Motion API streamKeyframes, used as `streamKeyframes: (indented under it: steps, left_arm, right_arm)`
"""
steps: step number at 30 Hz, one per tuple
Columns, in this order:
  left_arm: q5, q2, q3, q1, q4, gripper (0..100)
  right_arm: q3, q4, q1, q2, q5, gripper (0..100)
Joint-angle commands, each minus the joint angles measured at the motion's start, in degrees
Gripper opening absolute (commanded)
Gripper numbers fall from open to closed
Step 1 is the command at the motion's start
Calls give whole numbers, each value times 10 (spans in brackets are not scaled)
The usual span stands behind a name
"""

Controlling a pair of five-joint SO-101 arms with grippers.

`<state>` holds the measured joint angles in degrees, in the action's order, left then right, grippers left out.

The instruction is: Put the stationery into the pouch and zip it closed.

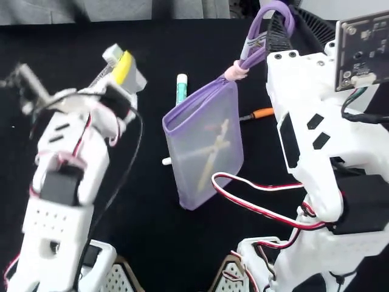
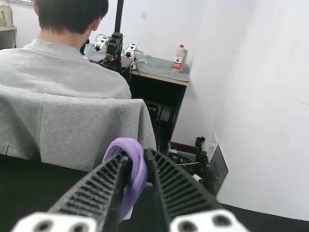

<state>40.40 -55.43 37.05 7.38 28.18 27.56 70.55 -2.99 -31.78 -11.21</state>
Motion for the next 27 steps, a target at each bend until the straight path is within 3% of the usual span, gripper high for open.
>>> streamKeyframes:
  steps: [1,6,10,15,20,27]
  left_arm:
    - [-13,-105,63,55,-127,30]
    - [-46,-203,209,108,-272,30]
    - [-120,-259,279,176,-303,30]
    - [-144,-274,297,230,-304,30]
    - [-145,-256,315,227,-306,30]
    - [-141,-192,315,142,-306,30]
  right_arm:
    - [20,2,6,-10,-4,14]
    - [20,2,6,-10,-4,14]
    - [20,2,6,-9,-4,14]
    - [20,2,6,-10,-4,14]
    - [22,2,6,-10,-4,14]
    - [22,2,6,-10,-4,14]
